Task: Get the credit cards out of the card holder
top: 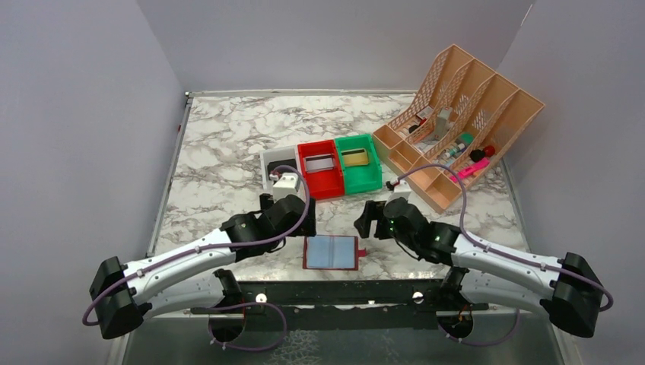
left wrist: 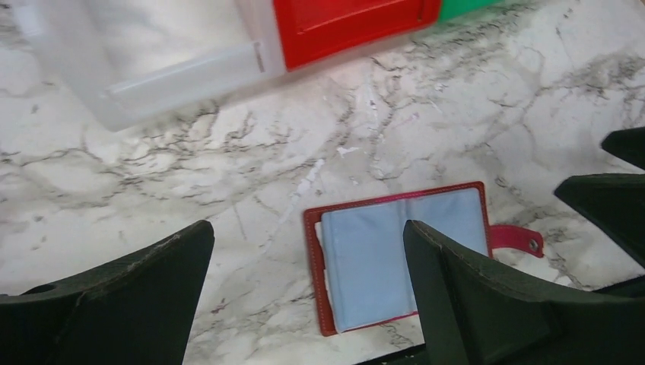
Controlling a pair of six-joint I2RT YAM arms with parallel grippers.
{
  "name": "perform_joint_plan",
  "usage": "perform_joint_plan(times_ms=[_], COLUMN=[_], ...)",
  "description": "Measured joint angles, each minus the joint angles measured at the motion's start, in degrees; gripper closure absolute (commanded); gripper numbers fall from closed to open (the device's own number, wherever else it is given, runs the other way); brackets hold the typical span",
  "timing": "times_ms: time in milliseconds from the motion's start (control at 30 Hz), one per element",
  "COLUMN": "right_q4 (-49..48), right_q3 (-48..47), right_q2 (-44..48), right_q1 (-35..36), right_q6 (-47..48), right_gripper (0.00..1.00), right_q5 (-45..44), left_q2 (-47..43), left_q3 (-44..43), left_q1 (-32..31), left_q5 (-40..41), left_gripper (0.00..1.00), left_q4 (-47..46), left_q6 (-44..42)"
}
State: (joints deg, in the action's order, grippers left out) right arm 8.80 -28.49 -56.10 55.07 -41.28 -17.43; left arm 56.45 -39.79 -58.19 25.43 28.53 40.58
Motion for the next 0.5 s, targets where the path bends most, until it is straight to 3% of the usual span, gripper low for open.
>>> perform_joint_plan(times_ms=[167,267,500], right_q4=[4.92,6.78,7.63], right_q3=[-0.28,-0.26,1.77], right_q2=[3.37,6.75,19.34], right_q1=[0.00,0.00,0.00], right_q6=[2.16,3.85,7.98], right_gripper=[0.11,0.00,0.00], right_q5=[-4.17,-5.25,-6.03], left_q2=[-3.98,-6.45,-12.35], left_q3=[-0.07,-0.11,-4.00], left_q1=[0.04,0.07,0.07], left_q5=[5.99,7.61,12.74], left_gripper=[0.01,0.01,0.01], left_q4=[6.21,8.79,14.69], left_q6=[3.04,3.91,3.48])
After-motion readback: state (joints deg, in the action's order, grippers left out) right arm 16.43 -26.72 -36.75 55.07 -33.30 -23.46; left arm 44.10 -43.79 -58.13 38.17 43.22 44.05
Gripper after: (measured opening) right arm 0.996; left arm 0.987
